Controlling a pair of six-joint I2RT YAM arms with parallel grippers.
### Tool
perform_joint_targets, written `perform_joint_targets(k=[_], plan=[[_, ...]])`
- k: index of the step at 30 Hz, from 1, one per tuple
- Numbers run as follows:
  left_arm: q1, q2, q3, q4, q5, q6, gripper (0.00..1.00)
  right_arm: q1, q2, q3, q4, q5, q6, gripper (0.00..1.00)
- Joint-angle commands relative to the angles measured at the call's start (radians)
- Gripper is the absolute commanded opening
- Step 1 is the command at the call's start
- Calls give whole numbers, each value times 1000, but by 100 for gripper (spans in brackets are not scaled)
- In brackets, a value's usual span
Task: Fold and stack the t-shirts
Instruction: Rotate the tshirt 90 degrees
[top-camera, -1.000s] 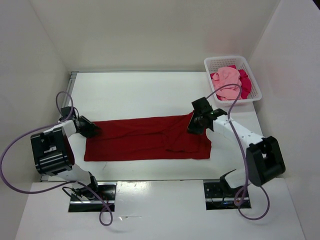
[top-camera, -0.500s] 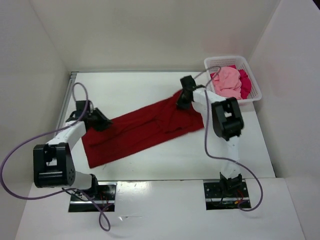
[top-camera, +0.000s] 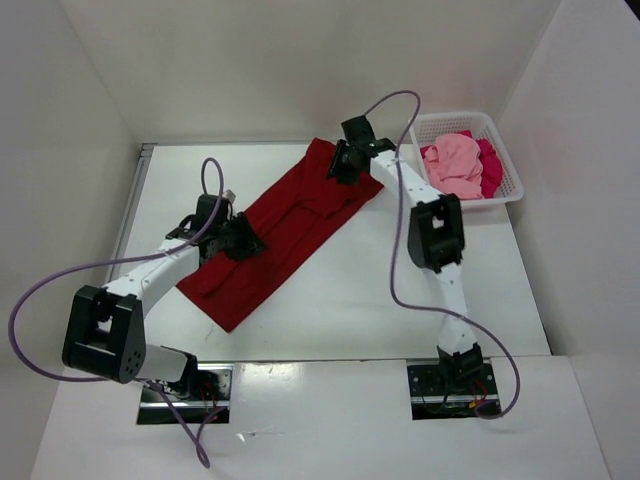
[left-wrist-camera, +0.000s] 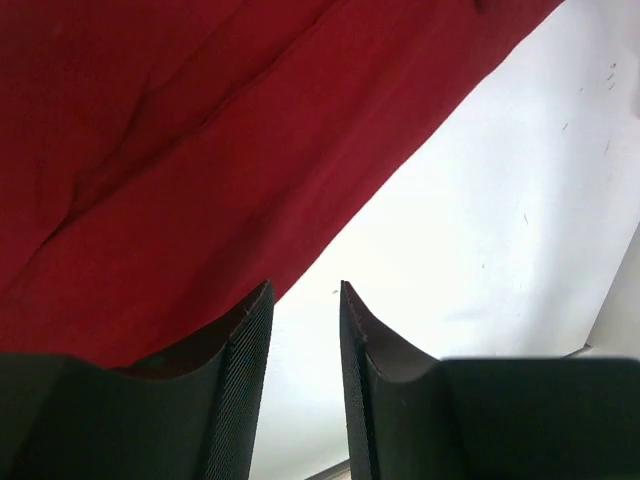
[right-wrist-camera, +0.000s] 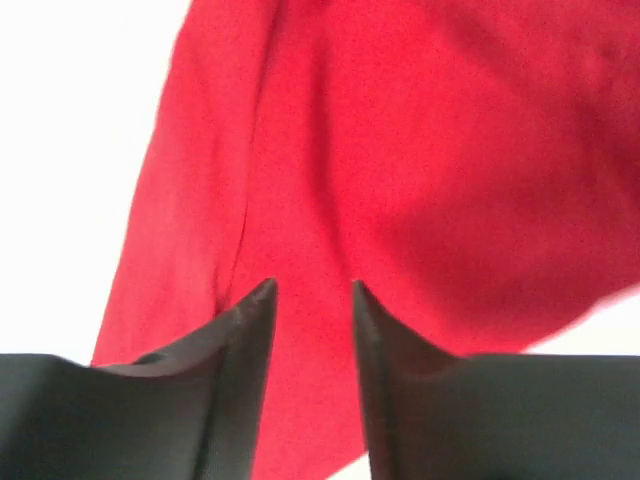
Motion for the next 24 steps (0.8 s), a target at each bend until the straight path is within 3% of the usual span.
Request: perform_joint_targets(k=[1, 2, 3, 4, 5, 7, 8, 13, 24], plan=[[-9, 51, 73, 11, 12, -3, 38, 14, -420, -314, 160, -53, -42, 47], [0, 61, 84, 11, 12, 12, 37, 4, -531, -492, 219, -67, -42, 49], [17, 71, 104, 11, 12, 12, 36, 4, -569, -566, 230, -67, -42, 49], [34, 83, 104, 20, 12, 28, 32, 4, -598, -633, 243, -67, -42, 31], [75, 83, 104, 20, 12, 46, 30, -22, -635, -751, 269, -67, -33, 21], [115, 83, 113, 11, 12, 80, 25, -53, -646, -859, 299, -102, -24, 4], [134, 83, 113, 2, 12, 92, 23, -68, -658, -879, 318, -102, -24, 2], [234, 58, 113, -30, 12, 134, 17, -130, -542, -810, 312, -56, -62, 0], [234, -107, -3, -69, 87, 114, 18, -139, -197, -475, 243, 10, -72, 0]])
